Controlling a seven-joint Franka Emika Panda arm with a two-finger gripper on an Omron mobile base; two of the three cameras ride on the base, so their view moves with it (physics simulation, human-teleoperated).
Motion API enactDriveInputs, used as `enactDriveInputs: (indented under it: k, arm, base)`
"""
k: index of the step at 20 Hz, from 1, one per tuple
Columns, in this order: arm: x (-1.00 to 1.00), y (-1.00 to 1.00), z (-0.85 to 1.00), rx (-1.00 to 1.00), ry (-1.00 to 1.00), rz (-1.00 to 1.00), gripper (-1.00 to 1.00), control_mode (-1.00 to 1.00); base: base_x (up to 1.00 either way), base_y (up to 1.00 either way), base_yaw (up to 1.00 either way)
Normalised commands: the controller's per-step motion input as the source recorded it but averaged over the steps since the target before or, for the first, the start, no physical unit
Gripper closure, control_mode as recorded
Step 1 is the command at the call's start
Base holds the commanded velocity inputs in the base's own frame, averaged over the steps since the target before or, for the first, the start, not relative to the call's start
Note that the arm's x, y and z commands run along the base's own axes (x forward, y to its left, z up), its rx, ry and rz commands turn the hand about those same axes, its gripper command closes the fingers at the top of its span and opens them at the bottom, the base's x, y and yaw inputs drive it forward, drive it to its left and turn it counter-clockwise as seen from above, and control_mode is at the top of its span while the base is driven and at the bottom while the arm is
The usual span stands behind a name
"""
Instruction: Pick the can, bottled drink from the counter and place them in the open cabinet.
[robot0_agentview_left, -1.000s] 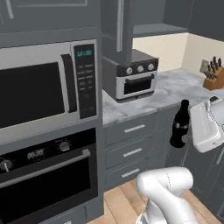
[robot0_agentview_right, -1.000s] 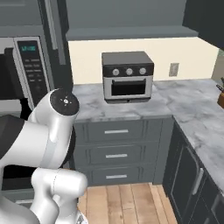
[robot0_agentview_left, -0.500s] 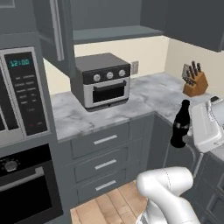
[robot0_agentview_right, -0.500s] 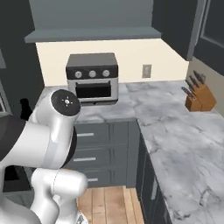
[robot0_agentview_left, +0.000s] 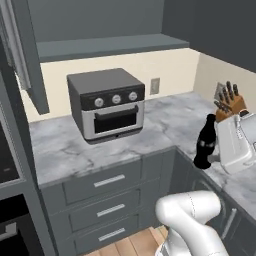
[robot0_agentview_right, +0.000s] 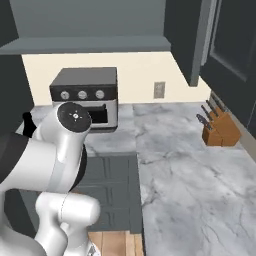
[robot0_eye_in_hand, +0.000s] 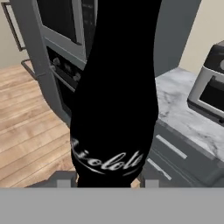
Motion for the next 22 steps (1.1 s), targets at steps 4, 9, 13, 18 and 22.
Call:
enactDriveInputs:
  k: [4, 9, 13, 18, 22]
  arm:
    - [0.00, 0.00, 0.00, 0.00, 0.00, 0.00, 1.00, 1.00]
    - [0.00, 0.00, 0.00, 0.00, 0.00, 0.00, 1.00, 1.00]
    - [0.00, 0.00, 0.00, 0.00, 0.00, 0.00, 1.00, 1.00]
    - [0.00, 0.00, 0.00, 0.00, 0.00, 0.00, 1.00, 1.00]
    - [0.00, 0.00, 0.00, 0.00, 0.00, 0.00, 1.00, 1.00]
  base:
    - [0.43, -0.21, 0.15]
    - [0.68, -0.02, 0.15]
    - [0.83, -0.01, 0.26]
    - [0.40, -0.45, 0.25]
    - [0.25, -0.57, 0.21]
